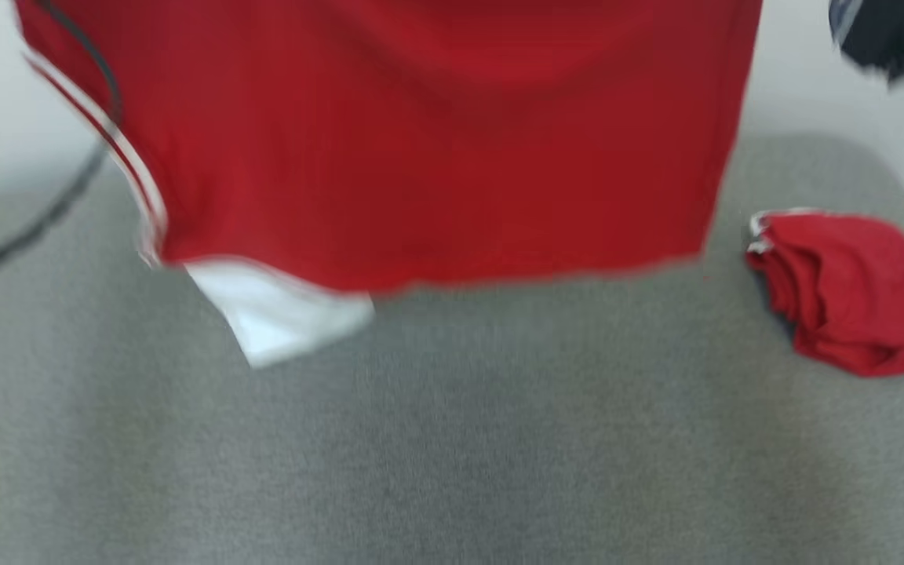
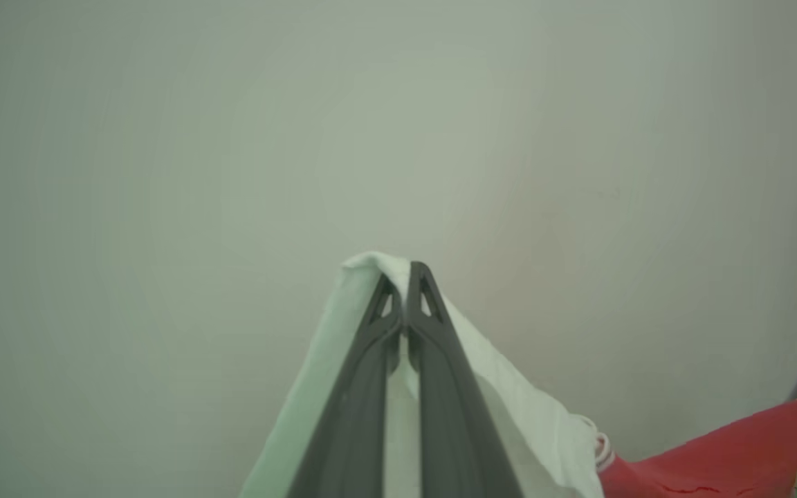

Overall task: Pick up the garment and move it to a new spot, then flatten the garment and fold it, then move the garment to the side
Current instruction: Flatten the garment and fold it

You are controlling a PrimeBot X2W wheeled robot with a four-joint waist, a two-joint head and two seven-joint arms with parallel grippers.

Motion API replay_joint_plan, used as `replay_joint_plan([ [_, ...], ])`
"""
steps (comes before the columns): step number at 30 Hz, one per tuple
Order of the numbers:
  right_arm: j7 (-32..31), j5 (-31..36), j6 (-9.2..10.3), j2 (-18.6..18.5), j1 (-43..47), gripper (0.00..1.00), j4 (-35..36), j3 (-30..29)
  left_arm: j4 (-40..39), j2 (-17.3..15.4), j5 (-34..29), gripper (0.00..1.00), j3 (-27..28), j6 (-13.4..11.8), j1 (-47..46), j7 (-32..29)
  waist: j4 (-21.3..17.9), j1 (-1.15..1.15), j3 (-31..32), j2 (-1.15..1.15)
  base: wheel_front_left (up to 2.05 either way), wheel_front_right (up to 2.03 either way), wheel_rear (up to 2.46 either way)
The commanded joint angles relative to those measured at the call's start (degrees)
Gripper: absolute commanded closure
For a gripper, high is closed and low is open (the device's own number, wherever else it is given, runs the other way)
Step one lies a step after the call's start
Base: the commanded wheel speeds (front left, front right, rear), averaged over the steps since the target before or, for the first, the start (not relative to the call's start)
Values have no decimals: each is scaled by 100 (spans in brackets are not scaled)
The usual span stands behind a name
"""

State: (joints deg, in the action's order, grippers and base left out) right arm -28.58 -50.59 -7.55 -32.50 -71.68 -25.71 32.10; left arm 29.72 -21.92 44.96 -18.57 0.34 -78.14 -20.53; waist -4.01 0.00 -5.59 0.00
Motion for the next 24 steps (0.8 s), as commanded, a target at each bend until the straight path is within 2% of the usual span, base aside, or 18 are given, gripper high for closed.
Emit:
replay_joint_plan([
  [1,330,229,15,217,-258,100,-269,34,253,-47,-294,100,-127,117,-300,297,-83,0,-1205,0,0,0,0],
  [5,1662,938,15,754,-994,100,-1199,-19,957,-14,-842,100,-324,432,-1081,1510,-279,0,-1798,0,0,0,0],
  [8,2890,1512,15,1188,-1480,100,-1957,-141,1421,-66,-1366,100,-498,491,-1646,2617,-451,0,-2138,0,0,0,0],
  [9,2890,1512,15,1188,-1480,100,-1957,-141,1421,-66,-1366,100,-498,491,-1646,2617,-451,0,-2138,0,0,0,0],
  [11,3633,1823,15,1376,-1728,100,-2470,-268,1692,-21,-1606,100,-545,479,-1964,3234,-523,0,-2284,0,0,0,0],
  [13,4137,2128,15,1489,-1997,100,-2888,-380,1792,46,-1749,100,-503,457,-2326,3509,-538,0,-2491,0,0,0,0],
  [16,4346,2349,15,1604,-2242,100,-3260,-678,1307,183,-1978,100,-249,501,-2632,3577,-449,0,-2894,0,0,0,0],
  [20,4366,2572,15,1723,-1975,100,-3264,-994,590,313,-2163,100,248,613,-1883,3571,-284,0,-3281,0,0,0,0],
  [24,4372,2635,15,1717,-1502,100,-3017,-1156,74,487,-2134,100,576,705,-993,3573,-105,0,-3394,0,0,0,0],
])
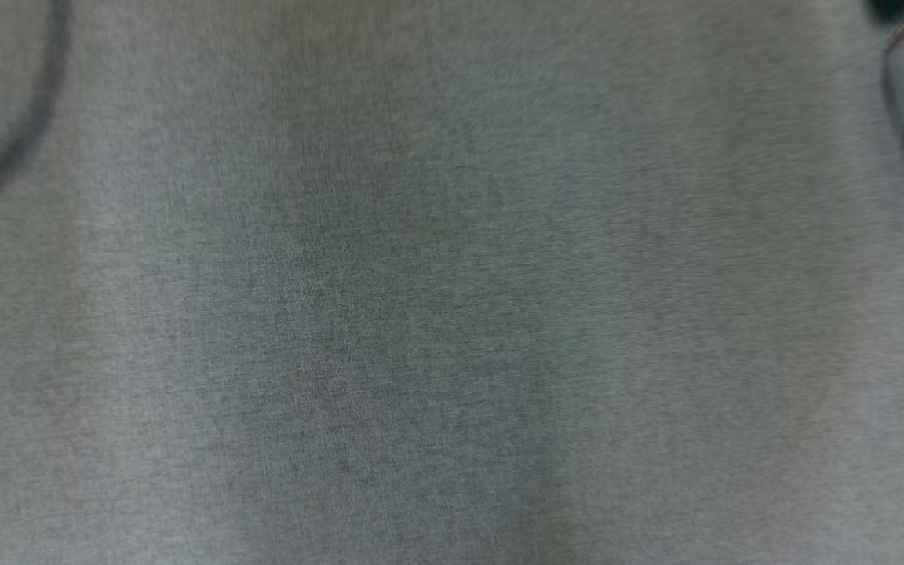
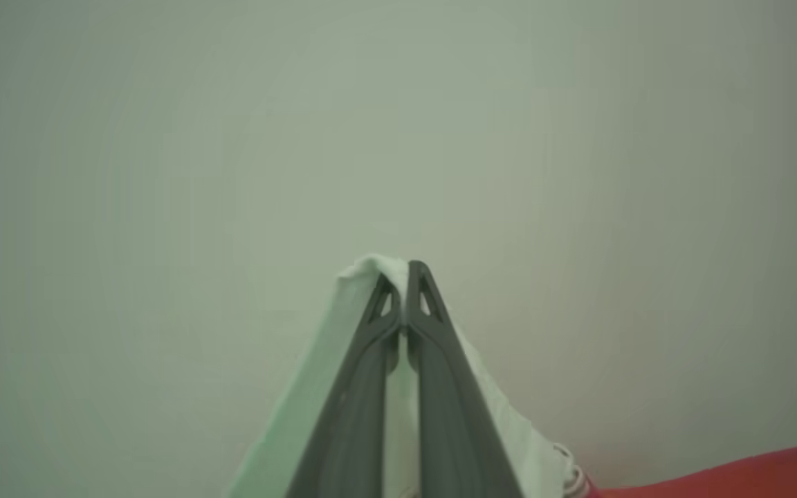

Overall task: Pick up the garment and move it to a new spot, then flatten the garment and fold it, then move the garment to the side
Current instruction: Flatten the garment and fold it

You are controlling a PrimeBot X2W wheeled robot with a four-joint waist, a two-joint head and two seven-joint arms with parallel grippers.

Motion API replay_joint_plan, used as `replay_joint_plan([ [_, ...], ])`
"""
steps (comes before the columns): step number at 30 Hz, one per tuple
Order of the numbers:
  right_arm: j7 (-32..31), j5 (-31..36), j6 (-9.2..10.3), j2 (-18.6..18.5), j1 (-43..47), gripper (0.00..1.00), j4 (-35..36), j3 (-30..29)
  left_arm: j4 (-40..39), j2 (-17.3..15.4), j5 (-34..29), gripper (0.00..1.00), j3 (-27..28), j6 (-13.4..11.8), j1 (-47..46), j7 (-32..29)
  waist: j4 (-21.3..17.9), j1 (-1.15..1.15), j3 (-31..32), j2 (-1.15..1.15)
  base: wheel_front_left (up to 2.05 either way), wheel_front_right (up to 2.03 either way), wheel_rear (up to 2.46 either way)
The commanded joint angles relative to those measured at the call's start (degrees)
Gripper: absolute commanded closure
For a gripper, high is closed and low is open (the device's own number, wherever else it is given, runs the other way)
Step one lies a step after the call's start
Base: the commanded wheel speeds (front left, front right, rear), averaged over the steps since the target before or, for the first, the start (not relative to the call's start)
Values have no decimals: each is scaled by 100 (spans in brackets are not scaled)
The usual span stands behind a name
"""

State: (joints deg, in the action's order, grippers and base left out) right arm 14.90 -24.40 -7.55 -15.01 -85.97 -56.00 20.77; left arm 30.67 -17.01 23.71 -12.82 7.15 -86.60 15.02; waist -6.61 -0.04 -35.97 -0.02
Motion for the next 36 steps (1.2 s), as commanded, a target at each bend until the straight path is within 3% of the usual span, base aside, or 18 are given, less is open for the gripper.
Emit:
replay_joint_plan([
  [1,23,31,15,-46,89,100,89,-19,-132,13,18,100,52,39,124,19,192,4,-337,2,0,0,0],
  [6,24,-120,15,-47,971,100,607,157,-789,-126,568,100,18,26,1561,19,254,4,-112,2,0,0,0],
  [17,25,-482,15,-647,3476,100,2049,370,-2228,-493,1737,100,309,29,5009,20,319,4,1123,2,0,0,0],
  [23,26,-641,15,-918,4835,100,2372,217,-2803,-380,1991,100,589,20,6881,20,215,4,1810,2,0,0,0],
  [29,25,-821,15,-988,5596,100,2390,40,-3285,-327,2192,100,585,-130,8088,-90,180,4,2222,2,0,0,0],
  [36,25,-973,15,-1215,6479,100,2691,-7,-4078,-225,2378,100,478,-549,9400,-412,257,4,2691,2,0,0,0],
])
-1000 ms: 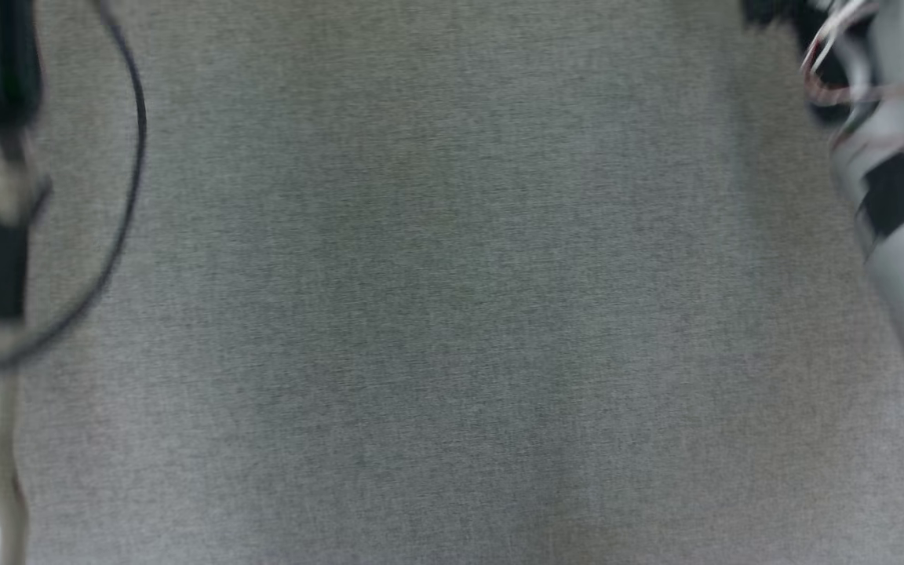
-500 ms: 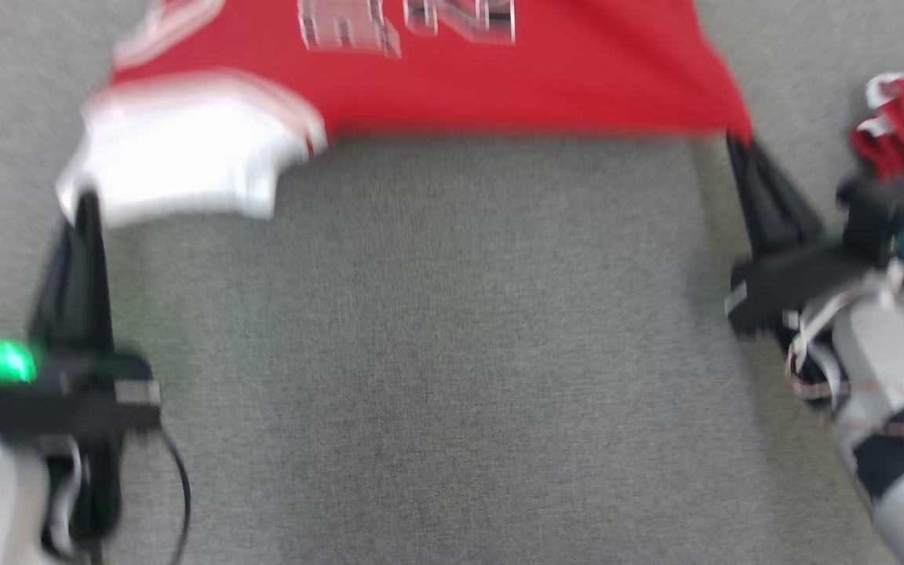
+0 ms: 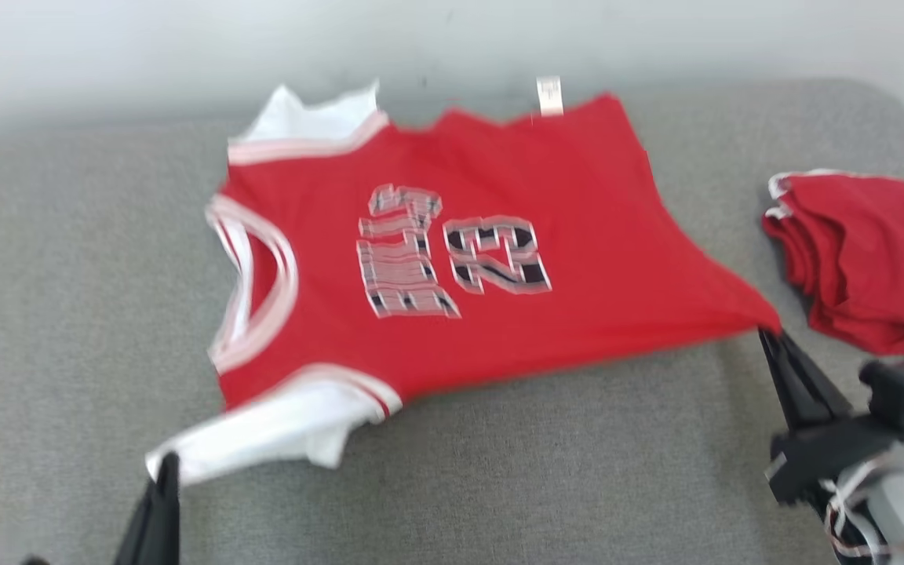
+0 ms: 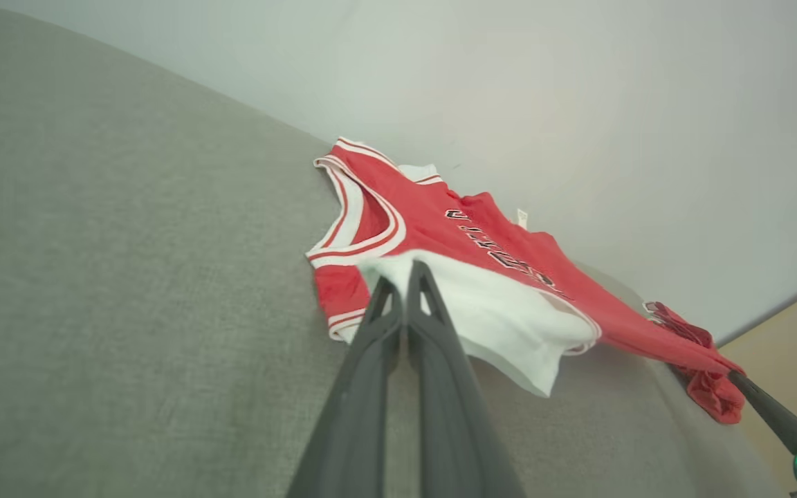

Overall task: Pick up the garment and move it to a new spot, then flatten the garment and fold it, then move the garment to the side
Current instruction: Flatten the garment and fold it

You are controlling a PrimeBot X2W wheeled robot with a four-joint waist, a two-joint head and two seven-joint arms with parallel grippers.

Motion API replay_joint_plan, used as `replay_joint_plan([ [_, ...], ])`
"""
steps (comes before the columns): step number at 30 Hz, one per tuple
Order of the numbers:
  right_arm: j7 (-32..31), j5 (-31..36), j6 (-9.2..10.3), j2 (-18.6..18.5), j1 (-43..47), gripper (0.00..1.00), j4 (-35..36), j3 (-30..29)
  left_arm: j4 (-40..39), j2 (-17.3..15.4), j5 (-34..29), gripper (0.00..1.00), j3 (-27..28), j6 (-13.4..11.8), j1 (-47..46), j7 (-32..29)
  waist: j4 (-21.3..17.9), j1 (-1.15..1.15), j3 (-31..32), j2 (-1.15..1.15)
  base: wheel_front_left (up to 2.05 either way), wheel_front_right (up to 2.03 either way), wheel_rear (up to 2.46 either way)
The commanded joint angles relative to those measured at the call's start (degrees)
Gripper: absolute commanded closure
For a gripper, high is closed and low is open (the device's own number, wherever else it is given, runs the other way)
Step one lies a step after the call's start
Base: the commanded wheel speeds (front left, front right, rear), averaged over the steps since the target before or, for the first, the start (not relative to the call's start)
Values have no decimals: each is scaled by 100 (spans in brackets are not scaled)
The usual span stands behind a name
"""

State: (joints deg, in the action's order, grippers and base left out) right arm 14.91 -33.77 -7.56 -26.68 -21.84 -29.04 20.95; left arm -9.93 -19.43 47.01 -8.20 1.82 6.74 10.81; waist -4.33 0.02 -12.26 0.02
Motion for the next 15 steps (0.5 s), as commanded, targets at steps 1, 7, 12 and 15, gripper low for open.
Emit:
replay_joint_plan([
  [1,24,-49,16,-93,189,100,48,-32,-120,32,50,100,-12,-84,220,-28,58,-2,374,-2,0,0,0],
  [7,23,-91,16,-379,1070,100,467,-59,-729,74,120,100,-210,-345,929,-326,265,-2,582,-2,0,0,0],
  [12,24,21,16,-529,1644,100,891,-177,-1141,-11,188,100,-330,-476,1235,-615,289,-2,576,-2,0,0,0],
  [15,24,74,16,-634,1874,100,1076,-199,-1337,-86,235,100,-373,-610,1364,-857,271,-2,546,-2,0,0,0],
])
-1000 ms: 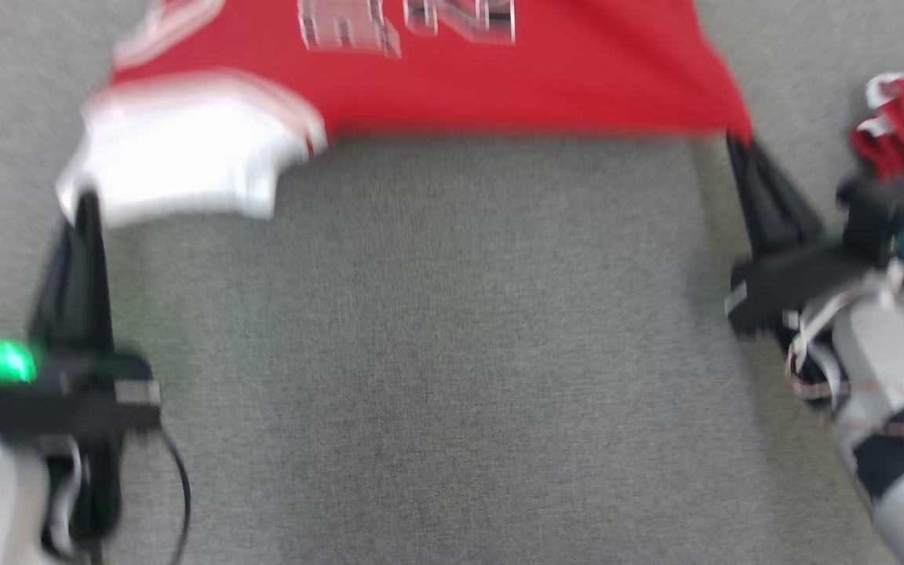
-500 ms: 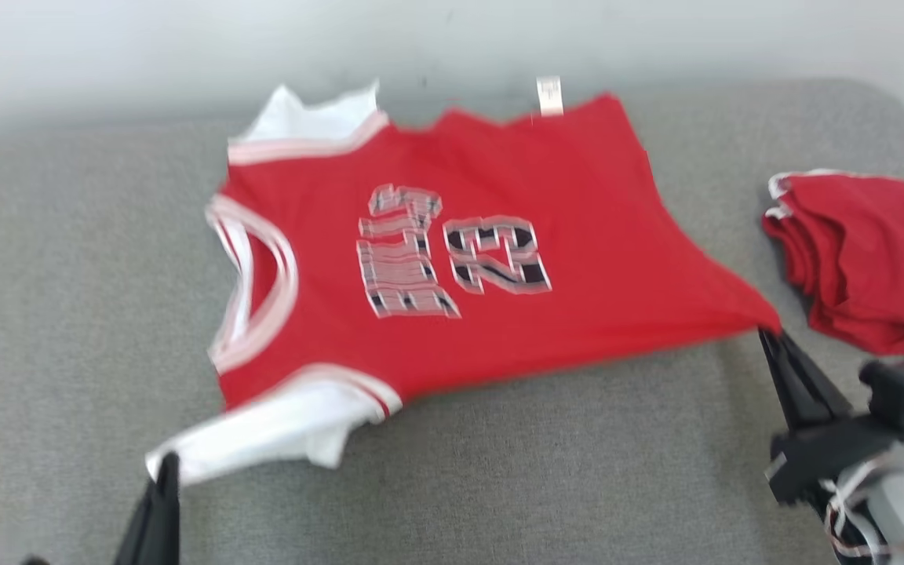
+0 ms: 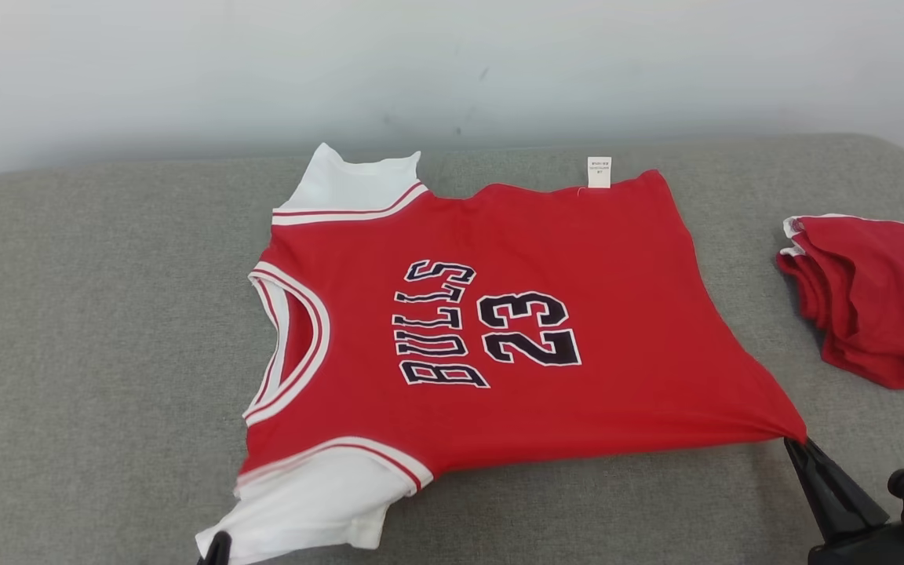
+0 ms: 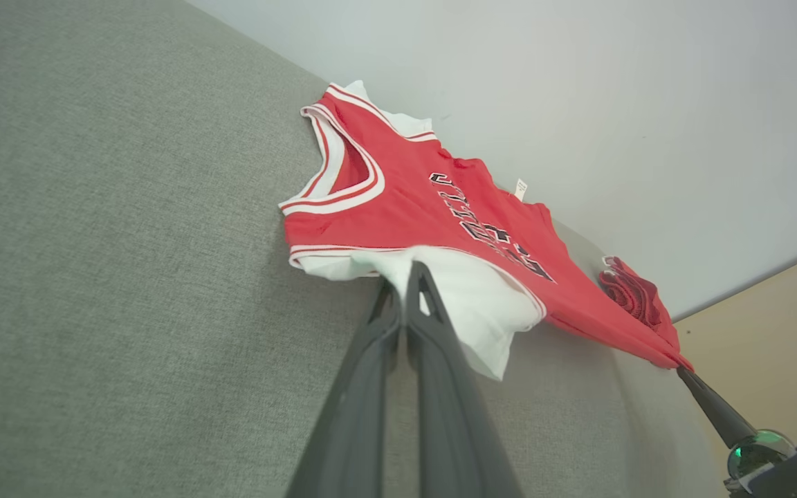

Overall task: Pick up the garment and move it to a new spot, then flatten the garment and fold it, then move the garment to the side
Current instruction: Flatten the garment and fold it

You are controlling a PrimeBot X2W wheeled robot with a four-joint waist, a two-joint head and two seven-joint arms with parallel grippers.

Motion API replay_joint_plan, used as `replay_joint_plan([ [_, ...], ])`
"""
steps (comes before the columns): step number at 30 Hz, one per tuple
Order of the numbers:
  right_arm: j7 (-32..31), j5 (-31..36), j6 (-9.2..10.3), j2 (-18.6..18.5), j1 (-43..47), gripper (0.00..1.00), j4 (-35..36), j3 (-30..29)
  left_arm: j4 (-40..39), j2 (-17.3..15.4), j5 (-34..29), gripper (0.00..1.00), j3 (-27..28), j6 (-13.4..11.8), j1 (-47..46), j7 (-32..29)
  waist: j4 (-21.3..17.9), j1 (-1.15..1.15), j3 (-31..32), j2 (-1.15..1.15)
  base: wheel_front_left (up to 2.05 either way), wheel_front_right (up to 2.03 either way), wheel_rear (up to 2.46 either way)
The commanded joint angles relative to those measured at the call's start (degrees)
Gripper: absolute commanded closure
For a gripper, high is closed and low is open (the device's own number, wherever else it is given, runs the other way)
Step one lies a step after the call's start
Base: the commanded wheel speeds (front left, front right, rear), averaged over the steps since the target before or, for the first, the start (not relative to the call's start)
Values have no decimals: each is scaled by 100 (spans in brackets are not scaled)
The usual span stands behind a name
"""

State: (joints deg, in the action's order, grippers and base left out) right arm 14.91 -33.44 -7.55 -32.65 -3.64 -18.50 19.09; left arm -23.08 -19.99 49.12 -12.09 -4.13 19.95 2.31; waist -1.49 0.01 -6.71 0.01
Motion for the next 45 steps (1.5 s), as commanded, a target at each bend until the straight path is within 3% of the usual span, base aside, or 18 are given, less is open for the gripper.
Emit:
replay_joint_plan([
  [1,24,44,15,-48,101,100,61,5,-88,-59,21,100,16,-55,62,-73,-25,-1,-8,-1,0,0,0],
  [5,-9,60,15,-49,95,100,77,84,-175,-37,106,100,43,-172,-26,-192,-88,-1,30,-1,0,0,0],
  [11,-208,13,15,77,-265,100,-300,292,52,118,200,100,31,-109,-558,-153,-125,-1,32,-1,0,0,0],
  [21,-531,-237,15,441,-1278,100,-1243,665,1138,429,78,100,-184,-62,-1753,-174,-156,-1,-218,-1,0,0,0],
  [32,-443,-430,15,792,-2517,100,-2235,926,2601,595,-587,100,-312,247,-3416,524,-140,-1,-660,-1,0,0,0],
  [45,-474,-645,15,787,-3236,100,-2353,1211,3671,604,-1217,100,-423,603,-4487,1163,-162,-1,-912,-1,0,0,0],
])
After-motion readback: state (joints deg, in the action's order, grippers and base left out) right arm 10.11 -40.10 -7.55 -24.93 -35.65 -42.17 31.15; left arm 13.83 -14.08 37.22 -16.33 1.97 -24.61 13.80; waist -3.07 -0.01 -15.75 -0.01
